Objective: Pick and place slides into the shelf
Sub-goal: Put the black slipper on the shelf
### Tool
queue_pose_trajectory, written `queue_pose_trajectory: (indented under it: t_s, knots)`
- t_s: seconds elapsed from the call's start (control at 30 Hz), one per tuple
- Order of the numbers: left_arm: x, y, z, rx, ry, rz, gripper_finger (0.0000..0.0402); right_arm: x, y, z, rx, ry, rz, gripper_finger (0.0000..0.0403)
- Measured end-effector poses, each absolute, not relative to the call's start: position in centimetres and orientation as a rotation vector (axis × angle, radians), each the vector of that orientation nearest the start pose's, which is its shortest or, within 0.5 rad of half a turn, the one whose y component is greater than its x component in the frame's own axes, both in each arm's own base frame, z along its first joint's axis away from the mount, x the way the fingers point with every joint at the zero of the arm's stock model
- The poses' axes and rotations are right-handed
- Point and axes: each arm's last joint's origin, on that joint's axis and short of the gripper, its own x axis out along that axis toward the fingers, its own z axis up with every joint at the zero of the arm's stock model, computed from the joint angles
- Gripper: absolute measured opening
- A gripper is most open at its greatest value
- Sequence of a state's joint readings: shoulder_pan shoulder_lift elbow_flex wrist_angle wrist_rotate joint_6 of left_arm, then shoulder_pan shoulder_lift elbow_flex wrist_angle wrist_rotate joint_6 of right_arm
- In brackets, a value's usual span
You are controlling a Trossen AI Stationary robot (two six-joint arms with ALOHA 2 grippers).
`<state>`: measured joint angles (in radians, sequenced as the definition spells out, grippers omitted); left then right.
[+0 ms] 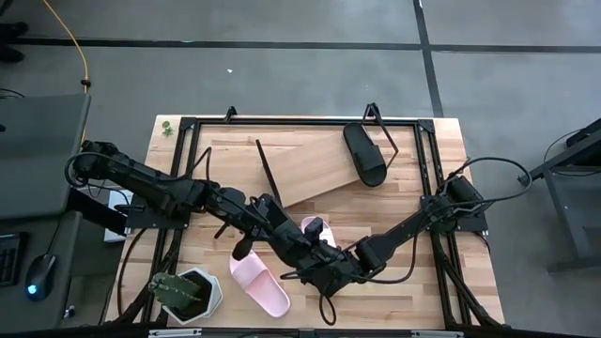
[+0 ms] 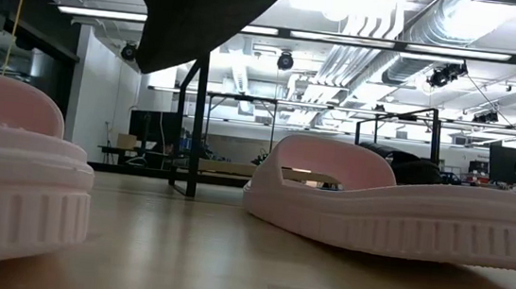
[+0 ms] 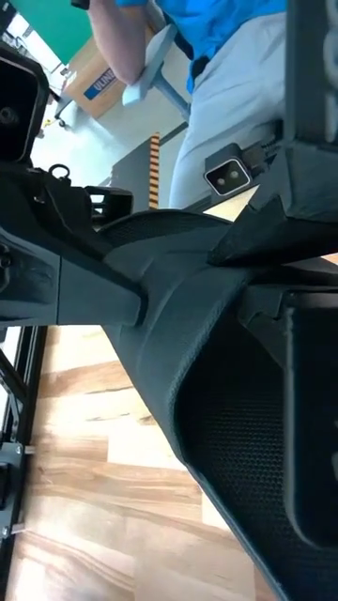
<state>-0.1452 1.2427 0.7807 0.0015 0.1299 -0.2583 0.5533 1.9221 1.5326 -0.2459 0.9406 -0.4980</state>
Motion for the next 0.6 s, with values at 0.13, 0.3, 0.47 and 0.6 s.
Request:
queue_pose_trajectory:
  t_s: [0.13, 0.3, 0.47, 0.6]
  knots:
    - [26.46, -4.25, 25.35, -0.248, 0.503, -0.208, 0.0029, 37.67, 20.55, 26.34, -0.917, 0.564, -0.250, 0.0000]
    - [26.47, -4.20, 25.33, -0.240, 0.500, -0.194, 0.0072, 37.63, 20.62, 26.33, -0.917, 0.563, -0.248, 0.0000]
    - [26.47, -4.19, 25.33, -0.240, 0.498, -0.188, 0.0116, 37.59, 20.65, 26.38, -0.916, 0.562, -0.244, 0.0000]
    - [26.48, -4.17, 25.32, -0.234, 0.497, -0.188, 0.0148, 37.57, 20.70, 26.39, -0.916, 0.561, -0.242, 0.0000]
